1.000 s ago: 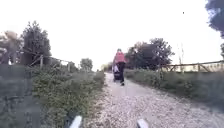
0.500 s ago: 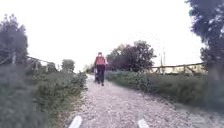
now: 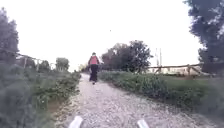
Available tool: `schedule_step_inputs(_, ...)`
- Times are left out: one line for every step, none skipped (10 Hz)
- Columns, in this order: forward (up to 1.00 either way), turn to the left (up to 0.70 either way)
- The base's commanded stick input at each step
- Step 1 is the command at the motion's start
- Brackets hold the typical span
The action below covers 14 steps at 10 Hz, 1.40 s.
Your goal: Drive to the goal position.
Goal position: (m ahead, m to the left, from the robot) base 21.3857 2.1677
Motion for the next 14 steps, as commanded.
schedule_step_inputs(1.00,0.32)
schedule_step_inputs(1.00,0.40)
schedule_step_inputs(1.00,0.40)
schedule_step_inputs(1.00,0.39)
schedule_step_inputs(1.00,0.33)
schedule_step_inputs(1.00,0.28)
schedule_step_inputs(1.00,0.18)
schedule_step_inputs(1.00,0.06)
schedule_step_inputs(1.00,0.14)
schedule_step_inputs(1.00,0.40)
schedule_step_inputs(1.00,0.40)
schedule_step_inputs(1.00,0.40)
schedule_step_inputs(1.00,0.40)
schedule_step_inputs(1.00,0.40)
